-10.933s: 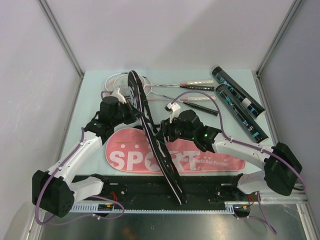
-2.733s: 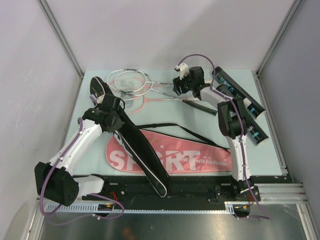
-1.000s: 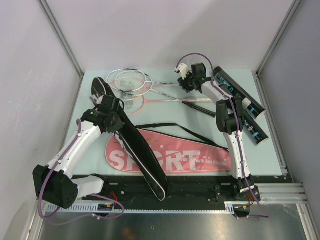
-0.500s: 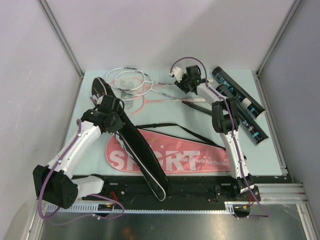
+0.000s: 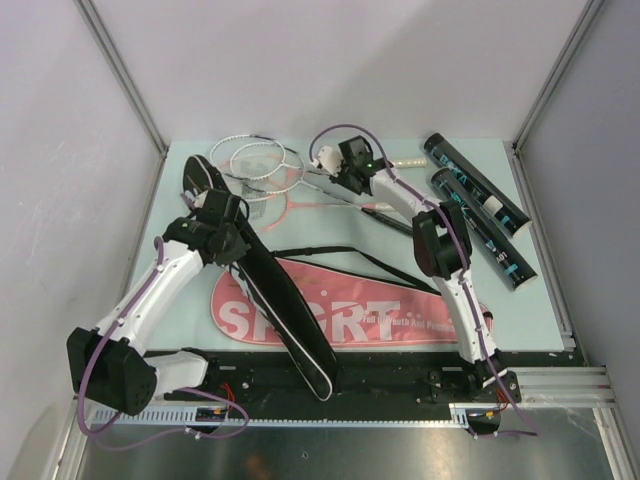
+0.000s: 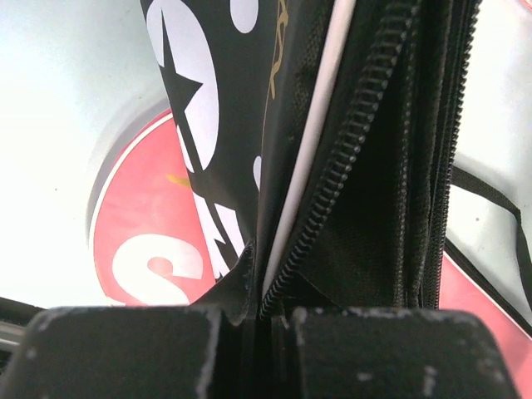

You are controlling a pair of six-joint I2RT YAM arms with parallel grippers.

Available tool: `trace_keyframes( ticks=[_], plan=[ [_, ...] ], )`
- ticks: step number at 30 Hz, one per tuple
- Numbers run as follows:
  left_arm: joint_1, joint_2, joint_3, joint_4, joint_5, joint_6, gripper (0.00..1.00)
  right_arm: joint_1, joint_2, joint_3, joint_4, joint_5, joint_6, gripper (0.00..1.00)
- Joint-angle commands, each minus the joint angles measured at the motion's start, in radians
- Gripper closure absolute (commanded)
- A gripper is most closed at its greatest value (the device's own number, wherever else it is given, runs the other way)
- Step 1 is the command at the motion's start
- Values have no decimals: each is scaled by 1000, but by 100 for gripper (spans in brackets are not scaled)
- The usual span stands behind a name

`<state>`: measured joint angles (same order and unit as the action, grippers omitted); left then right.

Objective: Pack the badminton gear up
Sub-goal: Pick up the racket from the center of the board, then place the racket at the center of the board.

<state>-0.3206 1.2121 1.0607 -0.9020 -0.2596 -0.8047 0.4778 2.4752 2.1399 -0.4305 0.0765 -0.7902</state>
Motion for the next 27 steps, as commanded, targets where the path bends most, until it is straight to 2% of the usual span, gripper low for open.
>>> trace_keyframes(
  ticks=[1,5,7,11,14,16,18,19,21,25,27],
  plan=[
    [-5,17,59,5,-38,-19,100,74,-226,6,-177,189,152,100],
    [-2,44,85,6,-44,-19,100,125,-363,-144,-258,264,310,100],
    [0,58,102,8,-47,-21,99,157,-476,-311,-254,246,440,100],
    [6,79,134,8,-59,-10,100,237,-642,-613,-194,250,648,100],
    [8,81,147,9,-82,30,99,312,-708,-782,-143,160,777,100],
    [9,79,143,15,-96,59,100,363,-725,-900,-35,143,825,99],
    [11,81,137,21,-89,81,100,370,-713,-931,47,85,894,92],
    [11,81,134,23,-86,90,100,370,-711,-952,82,60,911,86],
    [11,73,116,23,-78,88,100,361,-694,-959,151,5,907,78],
    [11,50,81,23,-66,52,100,306,-644,-959,242,-176,882,47],
    [11,34,59,23,-69,36,100,268,-627,-959,321,-265,879,41]
  ],
)
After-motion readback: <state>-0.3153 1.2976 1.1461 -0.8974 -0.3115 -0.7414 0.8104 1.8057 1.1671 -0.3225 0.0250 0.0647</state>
